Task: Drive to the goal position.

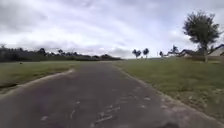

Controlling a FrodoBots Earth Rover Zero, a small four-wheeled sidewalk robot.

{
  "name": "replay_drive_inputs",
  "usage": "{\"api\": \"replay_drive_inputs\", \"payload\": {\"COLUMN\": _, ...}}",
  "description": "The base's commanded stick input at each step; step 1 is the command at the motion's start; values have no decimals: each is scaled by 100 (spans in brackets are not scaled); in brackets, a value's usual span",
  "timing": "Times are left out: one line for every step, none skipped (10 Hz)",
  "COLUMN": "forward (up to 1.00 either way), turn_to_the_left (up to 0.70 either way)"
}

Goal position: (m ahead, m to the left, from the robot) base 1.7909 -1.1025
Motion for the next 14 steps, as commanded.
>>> {"api": "replay_drive_inputs", "payload": {"forward": 9, "turn_to_the_left": 1}}
{"api": "replay_drive_inputs", "payload": {"forward": 9, "turn_to_the_left": 1}}
{"api": "replay_drive_inputs", "payload": {"forward": 9, "turn_to_the_left": 1}}
{"api": "replay_drive_inputs", "payload": {"forward": 9, "turn_to_the_left": 1}}
{"api": "replay_drive_inputs", "payload": {"forward": 9, "turn_to_the_left": 1}}
{"api": "replay_drive_inputs", "payload": {"forward": 9, "turn_to_the_left": 1}}
{"api": "replay_drive_inputs", "payload": {"forward": 9, "turn_to_the_left": 1}}
{"api": "replay_drive_inputs", "payload": {"forward": 9, "turn_to_the_left": 1}}
{"api": "replay_drive_inputs", "payload": {"forward": 9, "turn_to_the_left": 1}}
{"api": "replay_drive_inputs", "payload": {"forward": 9, "turn_to_the_left": 1}}
{"api": "replay_drive_inputs", "payload": {"forward": 9, "turn_to_the_left": 1}}
{"api": "replay_drive_inputs", "payload": {"forward": 9, "turn_to_the_left": 1}}
{"api": "replay_drive_inputs", "payload": {"forward": 9, "turn_to_the_left": 1}}
{"api": "replay_drive_inputs", "payload": {"forward": 9, "turn_to_the_left": 1}}
